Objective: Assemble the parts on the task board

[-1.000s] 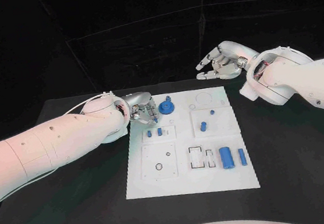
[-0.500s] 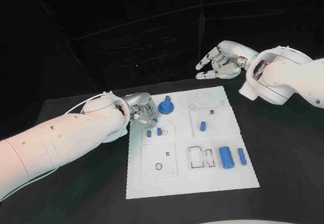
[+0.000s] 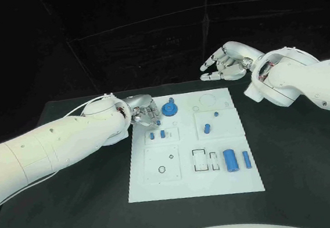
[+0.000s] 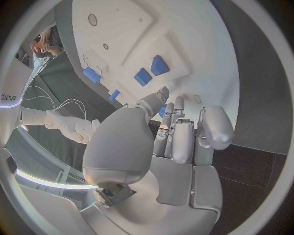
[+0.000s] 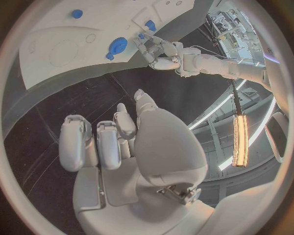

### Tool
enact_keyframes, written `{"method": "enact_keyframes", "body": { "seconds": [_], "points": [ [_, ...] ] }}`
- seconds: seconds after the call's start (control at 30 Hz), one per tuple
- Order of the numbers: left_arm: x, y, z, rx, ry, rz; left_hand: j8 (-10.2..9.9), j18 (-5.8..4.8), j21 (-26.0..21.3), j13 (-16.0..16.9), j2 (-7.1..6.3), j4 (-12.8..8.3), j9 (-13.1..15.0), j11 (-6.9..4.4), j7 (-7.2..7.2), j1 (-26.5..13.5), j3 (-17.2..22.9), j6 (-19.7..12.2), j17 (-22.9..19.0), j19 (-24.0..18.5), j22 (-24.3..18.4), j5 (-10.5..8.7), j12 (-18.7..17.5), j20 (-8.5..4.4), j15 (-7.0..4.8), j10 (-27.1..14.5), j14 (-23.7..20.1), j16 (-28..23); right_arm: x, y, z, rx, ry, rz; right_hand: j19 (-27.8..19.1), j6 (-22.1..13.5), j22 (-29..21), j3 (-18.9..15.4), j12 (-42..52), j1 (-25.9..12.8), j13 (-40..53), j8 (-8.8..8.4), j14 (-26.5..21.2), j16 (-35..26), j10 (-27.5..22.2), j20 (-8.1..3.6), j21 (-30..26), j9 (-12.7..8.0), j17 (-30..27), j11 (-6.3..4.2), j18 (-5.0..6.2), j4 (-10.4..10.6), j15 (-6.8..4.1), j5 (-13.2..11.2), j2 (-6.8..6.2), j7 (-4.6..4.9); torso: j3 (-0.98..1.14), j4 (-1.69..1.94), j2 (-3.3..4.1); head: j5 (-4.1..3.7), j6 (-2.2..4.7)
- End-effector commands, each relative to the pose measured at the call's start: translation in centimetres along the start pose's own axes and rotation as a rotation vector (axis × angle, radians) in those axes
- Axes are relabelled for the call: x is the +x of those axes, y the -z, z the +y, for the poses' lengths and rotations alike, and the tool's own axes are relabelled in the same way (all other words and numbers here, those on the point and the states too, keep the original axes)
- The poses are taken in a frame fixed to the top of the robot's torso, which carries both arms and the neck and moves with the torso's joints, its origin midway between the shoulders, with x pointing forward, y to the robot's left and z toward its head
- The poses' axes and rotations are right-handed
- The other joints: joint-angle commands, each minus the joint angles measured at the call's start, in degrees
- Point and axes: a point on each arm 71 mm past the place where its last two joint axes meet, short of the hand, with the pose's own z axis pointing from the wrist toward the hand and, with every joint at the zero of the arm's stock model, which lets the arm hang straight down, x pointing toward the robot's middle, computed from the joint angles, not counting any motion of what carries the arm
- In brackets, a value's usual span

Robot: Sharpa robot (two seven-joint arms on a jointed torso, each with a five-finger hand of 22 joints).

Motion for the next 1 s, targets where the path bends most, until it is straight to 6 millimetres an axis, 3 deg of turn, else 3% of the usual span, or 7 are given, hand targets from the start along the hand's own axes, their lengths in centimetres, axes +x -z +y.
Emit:
{"method": "enact_keyframes", "body": {
  "seconds": [0.03,0.17,0.37,0.5,0.7,0.83,1.0],
  "points": [
    [-0.2,0.1,0.2,-0.004,0.008,-0.011,-0.29,-0.31,-0.43,-0.08,-0.44,-0.09,-0.14,0.05,0.05,-0.03,-0.21,-0.53,-0.11,-0.14,-0.13,0.05,-0.46,0.36,0.39,-0.48,1.03,-0.34,-0.1,0.0,-0.2,0.009,0.0,0.013,-1.8,-0.68,-2.9,-0.09,-6.8,0.51,-4.99,0.18,2.93,-1.72,-4.07,0.09,-1.72,-0.02,2.64,0.04,1.59,0.39,0.01,0.25,0.62,-0.11,-0.04,0.05,0.0,-0.03,0.04],
    [-0.4,0.6,0.7,-0.008,0.037,-0.035,-0.3,-0.24,-0.8,-0.13,-0.76,-0.14,-0.43,0.25,-0.15,-0.1,-0.34,-1.17,-0.32,-0.25,-0.41,0.05,-0.78,0.49,0.55,-1.03,0.97,-0.42,-0.2,0.0,-0.7,0.028,0.015,0.024,-4.45,-0.09,-8.05,0.58,-24.44,2.9,-18.8,0.66,1.75,-4.97,-13.29,-0.05,-5.08,0.12,-0.61,-0.09,2.6,0.21,-0.04,0.72,1.0,-0.23,-0.02,0.03,-0.01,-0.06,0.06],
    [-1.0,1.5,1.9,-0.01,0.108,-0.09,-0.15,-0.08,-1.58,-0.15,-1.23,-0.01,-0.64,0.43,-0.15,-0.49,-0.79,-1.46,-0.69,-0.5,-1.06,0.04,-1.03,0.65,0.71,-1.62,0.88,-0.58,-0.2,0.3,-1.4,0.051,0.086,0.054,-6.1,2.05,-12.34,2.34,-36.07,6.48,-30.85,1.29,0.26,-10.44,-14.53,-0.1,-8.34,0.08,-6.06,0.38,3.25,0.62,-0.06,0.14,0.22,-0.37,0.01,-0.02,-0.08,-0.11,0.27],
    [-1.7,2.4,3.0,-0.005,0.229,-0.158,0.53,0.12,-2.49,-0.01,-0.73,0.1,-0.5,0.39,0.53,-0.31,-0.63,-0.23,-0.98,-0.83,-1.8,0.08,-0.84,0.74,0.73,-1.44,0.76,-0.71,0.2,0.8,-2.0,0.059,0.193,0.081,-5.95,4.6,-12.63,4.26,-41.55,9.19,-36.33,2.26,0.19,-11.74,-15.8,-0.18,-8.71,0.39,-7.37,0.0,3.33,0.05,-0.14,-1.1,0.14,-0.63,-0.07,0.05,-0.03,-1.75,1.14],
    [-3.5,4.1,4.4,0.078,0.677,-0.389,3.75,2.11,-12.41,1.06,2.13,-0.34,0.47,0.12,1.13,1.72,1.93,5.36,-7.61,-5.32,-9.88,0.23,1.74,0.84,0.55,2.07,-2.42,-5.2,1.3,1.8,-2.8,0.073,0.328,0.084,-5.14,6.64,-12.04,7.55,-48.05,11.39,-44.96,2.41,0.99,-11.08,-14.61,-0.02,-8.5,0.24,-6.64,0.25,3.16,-0.13,0.08,-2.29,-0.54,-0.82,0.05,-0.08,-0.05,-2.62,1.46],
    [-3.7,4.9,4.6,0.115,0.951,-0.457,3.9,3.69,-21.93,1.37,2.15,-0.13,0.14,0.24,1.25,1.14,1.89,4.74,-15.9,-10.21,-17.28,0.21,2.46,1.06,0.86,1.38,-6.83,-11.18,2.8,2.6,-2.9,0.071,0.396,0.095,-4.83,6.79,-11.7,8.74,-49.91,11.41,-47.62,2.23,1.37,-10.26,-15.34,0.19,-8.29,0.12,-5.83,0.56,3.09,-0.07,0.32,-3.84,-1.03,-0.86,-0.07,-0.1,-0.08,-3.44,1.52],
    [-3.6,5.6,4.1,0.174,1.099,-0.463,4.01,4.54,-27.63,1.8,1.91,0.87,-0.06,0.23,1.18,-0.37,0.08,4.28,-20.26,-13.19,-21.64,0.18,3.44,1.29,1.03,1.44,-9.51,-14.34,4.4,3.1,-2.8,0.069,0.467,0.12,-4.58,6.09,-11.45,9.16,-51.13,10.6,-49.62,1.61,1.67,-9.76,-15.99,0.43,-8.12,-0.09,-5.38,0.94,3.04,0.45,0.68,-4.72,-2.01,-0.71,-0.08,0.06,0.02,-4.2,1.68]
  ]
}}
